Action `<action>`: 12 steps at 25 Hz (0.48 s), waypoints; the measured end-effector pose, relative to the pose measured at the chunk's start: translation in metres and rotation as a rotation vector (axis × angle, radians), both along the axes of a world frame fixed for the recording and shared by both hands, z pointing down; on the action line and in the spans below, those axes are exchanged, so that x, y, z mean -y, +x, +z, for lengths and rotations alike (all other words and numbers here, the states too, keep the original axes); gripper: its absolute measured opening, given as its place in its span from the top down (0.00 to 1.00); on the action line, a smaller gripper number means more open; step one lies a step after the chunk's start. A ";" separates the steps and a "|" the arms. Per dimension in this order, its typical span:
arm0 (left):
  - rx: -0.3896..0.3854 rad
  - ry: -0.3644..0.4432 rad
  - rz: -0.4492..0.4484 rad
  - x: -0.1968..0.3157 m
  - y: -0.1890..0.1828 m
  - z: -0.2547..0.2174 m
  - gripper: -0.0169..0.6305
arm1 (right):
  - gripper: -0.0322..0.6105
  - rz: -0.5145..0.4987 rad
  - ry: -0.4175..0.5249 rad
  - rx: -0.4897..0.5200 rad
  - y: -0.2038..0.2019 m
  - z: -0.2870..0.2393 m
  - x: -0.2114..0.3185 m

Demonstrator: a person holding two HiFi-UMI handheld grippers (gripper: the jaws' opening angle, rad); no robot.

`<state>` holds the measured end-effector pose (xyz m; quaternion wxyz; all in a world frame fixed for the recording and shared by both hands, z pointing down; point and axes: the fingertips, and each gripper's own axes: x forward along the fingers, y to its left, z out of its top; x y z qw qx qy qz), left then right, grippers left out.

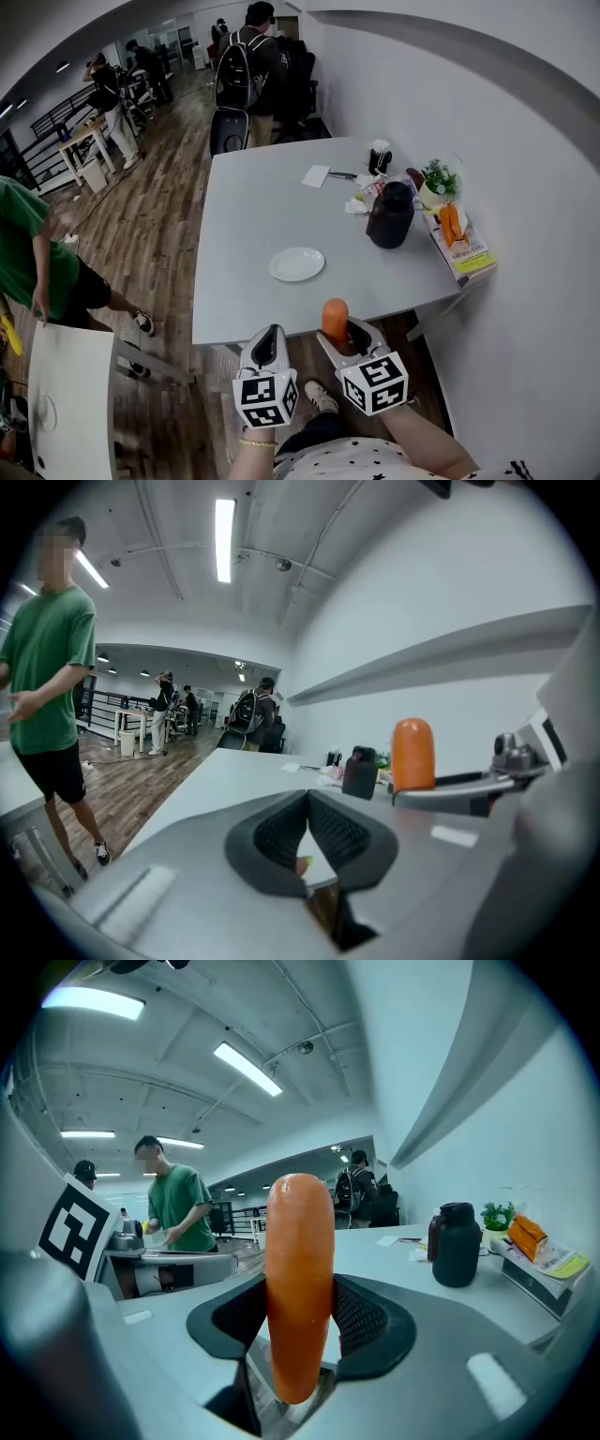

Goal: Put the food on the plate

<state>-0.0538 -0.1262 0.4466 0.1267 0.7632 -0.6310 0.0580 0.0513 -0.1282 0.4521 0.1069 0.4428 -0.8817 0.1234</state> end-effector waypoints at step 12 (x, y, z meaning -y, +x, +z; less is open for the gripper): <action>-0.008 -0.061 -0.045 0.132 -0.023 0.023 0.96 | 0.62 -0.071 -0.057 -0.088 -0.017 0.024 0.148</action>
